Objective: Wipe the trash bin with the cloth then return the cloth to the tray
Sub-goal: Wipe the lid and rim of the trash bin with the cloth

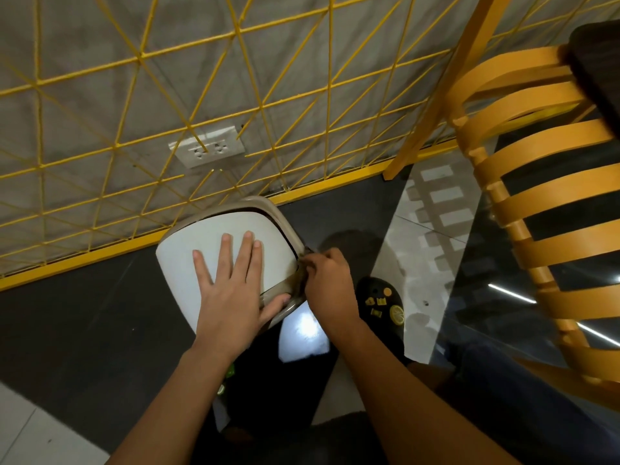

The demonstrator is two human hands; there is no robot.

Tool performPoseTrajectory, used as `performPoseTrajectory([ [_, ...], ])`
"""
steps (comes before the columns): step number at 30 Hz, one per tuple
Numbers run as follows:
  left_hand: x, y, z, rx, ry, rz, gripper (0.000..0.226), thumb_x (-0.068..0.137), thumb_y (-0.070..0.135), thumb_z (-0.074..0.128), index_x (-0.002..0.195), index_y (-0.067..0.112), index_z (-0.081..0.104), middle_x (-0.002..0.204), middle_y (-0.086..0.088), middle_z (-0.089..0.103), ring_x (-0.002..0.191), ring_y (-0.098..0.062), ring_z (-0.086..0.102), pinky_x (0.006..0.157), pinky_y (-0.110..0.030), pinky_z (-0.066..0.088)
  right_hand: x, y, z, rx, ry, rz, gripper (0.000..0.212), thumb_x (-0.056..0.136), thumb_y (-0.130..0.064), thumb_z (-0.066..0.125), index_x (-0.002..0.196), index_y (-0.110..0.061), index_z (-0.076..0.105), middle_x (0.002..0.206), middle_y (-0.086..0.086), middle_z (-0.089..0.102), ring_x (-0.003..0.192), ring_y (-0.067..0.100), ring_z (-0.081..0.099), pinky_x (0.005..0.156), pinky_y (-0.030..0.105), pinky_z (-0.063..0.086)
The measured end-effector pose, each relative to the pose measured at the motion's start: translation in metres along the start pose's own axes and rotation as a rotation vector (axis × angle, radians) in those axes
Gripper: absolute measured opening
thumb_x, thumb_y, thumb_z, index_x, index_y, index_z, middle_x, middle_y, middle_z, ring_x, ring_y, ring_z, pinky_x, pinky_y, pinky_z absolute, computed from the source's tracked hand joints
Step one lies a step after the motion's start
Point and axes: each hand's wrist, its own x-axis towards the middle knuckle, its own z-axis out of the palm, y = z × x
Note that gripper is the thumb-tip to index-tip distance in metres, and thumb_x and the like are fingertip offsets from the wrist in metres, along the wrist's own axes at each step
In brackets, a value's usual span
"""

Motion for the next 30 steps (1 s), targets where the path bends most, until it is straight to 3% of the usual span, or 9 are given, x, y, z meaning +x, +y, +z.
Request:
performPoseTrajectory([
  [2, 0.001, 0.000, 0.001, -0.012, 0.007, -0.011, 0.083, 0.082, 0.061, 0.039, 0.142, 0.004, 0.031, 0.151, -0.014, 0.024, 0.141, -0.038, 0.012, 0.107, -0.063, 0.003, 0.013, -0.006, -0.001, -0.053, -0.011, -0.014, 0.028, 0.091, -0.003, 0.046, 0.113, -0.007, 0.062, 0.115, 0.013, 0.051, 0.101, 0.026, 0.053, 0.093, 0.030, 0.047],
  [5, 0.003, 0.000, 0.003, -0.004, 0.012, -0.039, 0.084, 0.083, 0.061, 0.040, 0.144, 0.005, 0.025, 0.153, -0.013, 0.019, 0.142, -0.037, 0.006, 0.107, -0.062, -0.004, 0.020, -0.010, -0.001, -0.091, -0.021, -0.043, 0.025, 0.091, -0.004, 0.045, 0.108, -0.004, 0.062, 0.113, 0.015, 0.050, 0.100, 0.030, 0.052, 0.090, 0.037, 0.048],
  [10, 0.005, 0.002, 0.005, 0.013, 0.004, -0.070, 0.086, 0.083, 0.064, 0.032, 0.146, 0.008, 0.018, 0.155, -0.011, 0.011, 0.142, -0.035, 0.000, 0.107, -0.061, -0.008, -0.002, -0.001, -0.002, -0.030, -0.004, -0.035, 0.028, 0.092, -0.004, 0.046, 0.115, -0.009, 0.061, 0.115, 0.012, 0.051, 0.099, 0.022, 0.054, 0.096, 0.022, 0.043],
  [12, 0.005, 0.002, 0.005, 0.017, 0.007, -0.072, 0.087, 0.082, 0.065, 0.030, 0.146, 0.008, 0.016, 0.156, -0.010, 0.009, 0.143, -0.034, -0.002, 0.107, -0.060, -0.008, -0.012, 0.001, -0.004, 0.069, -0.006, 0.026, 0.026, 0.093, -0.008, 0.047, 0.115, -0.009, 0.061, 0.116, 0.010, 0.051, 0.093, 0.013, 0.052, 0.089, 0.008, 0.034],
  [14, 0.005, 0.001, 0.004, -0.009, 0.020, -0.065, 0.087, 0.082, 0.064, 0.035, 0.146, 0.007, 0.018, 0.155, -0.010, 0.011, 0.143, -0.035, 0.000, 0.108, -0.060, -0.008, -0.018, 0.003, -0.005, 0.182, 0.012, 0.093, 0.026, 0.094, -0.012, 0.047, 0.116, -0.010, 0.062, 0.116, 0.011, 0.051, 0.092, 0.010, 0.050, 0.084, 0.002, 0.026],
  [17, 0.004, 0.000, 0.002, -0.055, 0.037, -0.047, 0.086, 0.082, 0.063, 0.040, 0.145, 0.007, 0.021, 0.155, -0.011, 0.013, 0.142, -0.035, 0.001, 0.107, -0.058, -0.010, -0.026, -0.002, -0.005, 0.282, 0.056, 0.088, 0.025, 0.092, -0.012, 0.051, 0.114, -0.012, 0.064, 0.113, 0.010, 0.056, 0.096, 0.014, 0.055, 0.083, 0.001, 0.029],
  [20, 0.004, 0.000, 0.001, -0.078, 0.036, -0.039, 0.086, 0.081, 0.062, 0.041, 0.144, 0.006, 0.023, 0.154, -0.012, 0.015, 0.142, -0.036, 0.002, 0.107, -0.058, -0.010, -0.041, -0.011, 0.001, 0.345, 0.078, -0.010, 0.024, 0.090, -0.010, 0.054, 0.111, -0.012, 0.066, 0.110, 0.007, 0.058, 0.090, 0.006, 0.051, 0.080, -0.007, 0.029],
  [26, 0.004, -0.002, 0.001, -0.058, -0.004, -0.047, 0.095, 0.074, 0.071, 0.015, 0.147, 0.010, 0.010, 0.156, -0.007, 0.002, 0.142, -0.032, -0.010, 0.103, -0.054, -0.020, -0.027, -0.001, -0.001, 0.325, 0.091, 0.039, 0.025, 0.091, -0.009, 0.053, 0.113, -0.010, 0.065, 0.111, 0.012, 0.057, 0.089, 0.006, 0.047, 0.079, -0.007, 0.026],
  [30, 0.005, -0.003, 0.004, -0.077, 0.018, -0.039, 0.094, 0.076, 0.070, 0.029, 0.146, 0.008, 0.016, 0.156, -0.009, 0.007, 0.143, -0.034, -0.004, 0.105, -0.057, -0.014, -0.029, 0.001, 0.000, 0.339, 0.067, 0.044, 0.025, 0.090, -0.011, 0.055, 0.113, -0.012, 0.065, 0.111, 0.006, 0.057, 0.092, 0.005, 0.049, 0.083, 0.003, 0.030],
])
